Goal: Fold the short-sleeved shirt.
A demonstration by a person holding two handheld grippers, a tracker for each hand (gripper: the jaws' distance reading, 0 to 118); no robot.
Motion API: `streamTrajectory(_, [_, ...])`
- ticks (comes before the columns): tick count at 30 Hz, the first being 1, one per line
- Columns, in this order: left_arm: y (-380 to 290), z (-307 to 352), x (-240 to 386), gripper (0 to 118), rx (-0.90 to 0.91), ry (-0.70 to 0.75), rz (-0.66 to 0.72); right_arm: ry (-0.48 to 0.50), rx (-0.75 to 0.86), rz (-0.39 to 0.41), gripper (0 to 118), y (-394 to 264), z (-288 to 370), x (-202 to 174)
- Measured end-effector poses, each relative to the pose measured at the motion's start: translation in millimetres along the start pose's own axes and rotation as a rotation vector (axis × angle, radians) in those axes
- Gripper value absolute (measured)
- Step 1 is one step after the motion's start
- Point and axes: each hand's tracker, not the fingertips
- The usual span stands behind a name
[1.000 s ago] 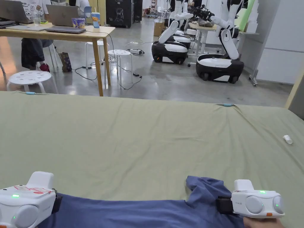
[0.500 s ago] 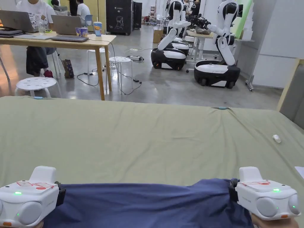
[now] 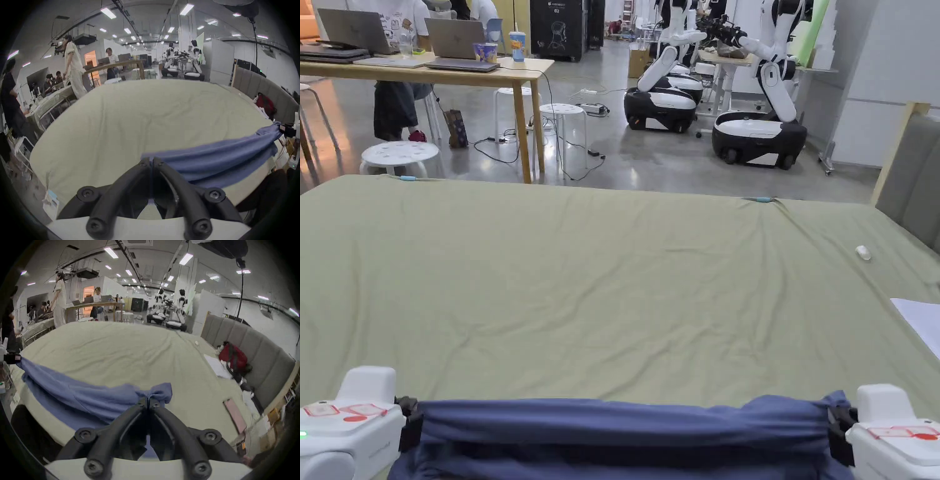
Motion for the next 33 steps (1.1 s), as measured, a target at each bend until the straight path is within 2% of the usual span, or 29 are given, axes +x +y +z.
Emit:
streamTrajectory(4, [-20,-6,7,2,-0.036,0.017,0.001,0.01,-0.054,-0.028,1,-23,-12,-7])
streamTrajectory(5, [-22,-2,9,6,-0.03,0.029,-0.004,0.016,-0.056,-0.031,1,-23,-10,-7])
streamTrajectory(6, [-20,3,10,19,-0.01,0.056,-0.003,0.038,-0.05,-0.039,2,-20,-6,-5])
streamTrajectory(7, [-16,9,13,39,0.023,0.095,0.003,0.069,-0.035,-0.044,6,-15,-1,-6])
streamTrajectory(8, [-11,17,19,71,0.053,0.115,0.003,0.071,-0.026,-0.05,26,-8,5,-9])
streamTrajectory(9, [-4,23,24,86,0.09,0.115,0.001,0.054,-0.008,-0.055,56,1,10,-15])
streamTrajectory(10, [3,30,34,94,0.143,0.111,0.009,0.049,0.025,-0.054,87,11,17,-20])
streamTrajectory(11, [10,34,43,93,0.192,0.102,0.02,0.063,0.066,-0.051,113,21,23,-30])
streamTrajectory(12, [17,36,51,93,0.221,0.087,0.025,0.081,0.1,-0.048,118,30,28,-40])
streamTrajectory(17, [43,34,109,93,0.316,-0.021,-0.009,0.117,0.276,-0.086,116,68,47,-100])
streamTrajectory(19, [46,30,126,89,0.316,-0.033,-0.007,0.091,0.323,-0.111,108,71,41,-115])
streamTrajectory(20, [45,28,135,82,0.322,-0.037,-0.012,0.096,0.325,-0.111,90,71,37,-122])
streamTrajectory(21, [44,25,141,69,0.323,-0.037,-0.02,0.095,0.323,-0.111,68,71,33,-128])
streamTrajectory(22, [41,22,146,46,0.327,-0.044,-0.043,0.103,0.317,-0.105,36,70,32,-132])
streamTrajectory(23, [38,20,151,11,0.334,-0.045,-0.076,0.102,0.307,-0.098,3,69,30,-138])
streamTrajectory(24, [35,18,154,0,0.331,-0.025,-0.093,0.079,0.3,-0.08,0,67,28,-144])
streamTrajectory(25, [32,16,154,0,0.331,-0.009,-0.095,0.045,0.309,-0.047,0,64,29,-148])
streamTrajectory(28, [25,17,136,0,0.288,-0.056,-0.027,0.11,0.284,-0.049,0,58,27,-152])
streamTrajectory(33, [7,13,75,0,0.239,-0.011,0.044,0.082,0.282,-0.009,0,51,25,-165])
